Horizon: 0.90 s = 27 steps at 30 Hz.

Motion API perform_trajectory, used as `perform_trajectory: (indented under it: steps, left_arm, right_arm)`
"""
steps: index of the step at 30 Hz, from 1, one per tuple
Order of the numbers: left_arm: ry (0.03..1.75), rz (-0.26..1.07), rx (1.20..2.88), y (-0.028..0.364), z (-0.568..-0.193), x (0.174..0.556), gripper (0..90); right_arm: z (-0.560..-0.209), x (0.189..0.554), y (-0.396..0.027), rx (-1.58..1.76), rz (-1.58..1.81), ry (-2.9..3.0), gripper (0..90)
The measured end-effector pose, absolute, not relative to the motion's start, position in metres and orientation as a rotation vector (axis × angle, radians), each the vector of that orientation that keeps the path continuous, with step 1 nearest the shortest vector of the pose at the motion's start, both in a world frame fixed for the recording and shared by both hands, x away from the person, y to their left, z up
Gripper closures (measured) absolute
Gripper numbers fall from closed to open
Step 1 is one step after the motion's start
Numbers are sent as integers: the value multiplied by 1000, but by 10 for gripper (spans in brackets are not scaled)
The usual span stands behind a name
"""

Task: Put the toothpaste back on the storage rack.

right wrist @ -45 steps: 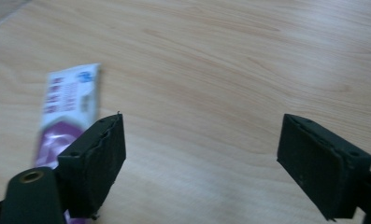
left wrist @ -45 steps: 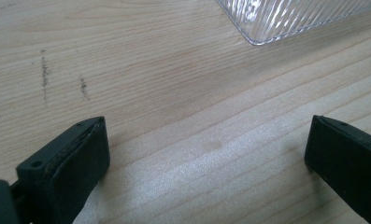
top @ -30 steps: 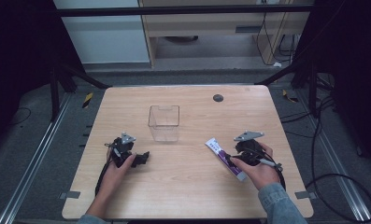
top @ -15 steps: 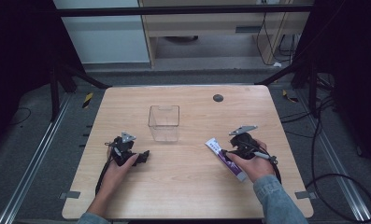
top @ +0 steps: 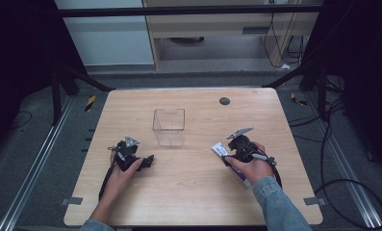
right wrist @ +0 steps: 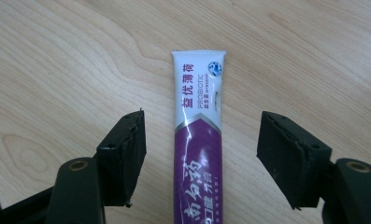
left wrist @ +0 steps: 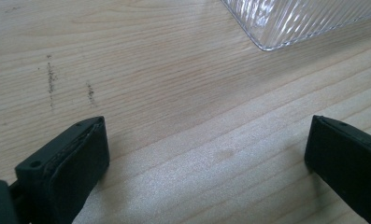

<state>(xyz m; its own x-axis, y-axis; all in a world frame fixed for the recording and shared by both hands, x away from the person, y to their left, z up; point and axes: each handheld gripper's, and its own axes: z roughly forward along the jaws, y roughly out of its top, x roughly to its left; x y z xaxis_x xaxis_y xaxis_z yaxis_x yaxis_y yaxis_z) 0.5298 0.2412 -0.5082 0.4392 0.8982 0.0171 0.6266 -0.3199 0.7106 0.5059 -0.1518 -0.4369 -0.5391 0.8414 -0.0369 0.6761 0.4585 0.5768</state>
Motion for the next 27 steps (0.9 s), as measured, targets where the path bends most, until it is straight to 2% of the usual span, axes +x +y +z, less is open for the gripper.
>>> perform_trajectory:
  steps: [7, 22, 27]
  left_arm:
    - [1277, 554, 2058, 241, -508, 530, 0]
    - [1295, 562, 2052, 240, -508, 530, 0]
    - [1297, 563, 2051, 240, -508, 530, 0]
  right_arm:
    - [-437, 509, -148, 1316, 750, 2398, 307]
    - [-437, 519, -149, 1309, 687, 2428, 422]
    - [-440, 521, -145, 1297, 690, 2455, 408]
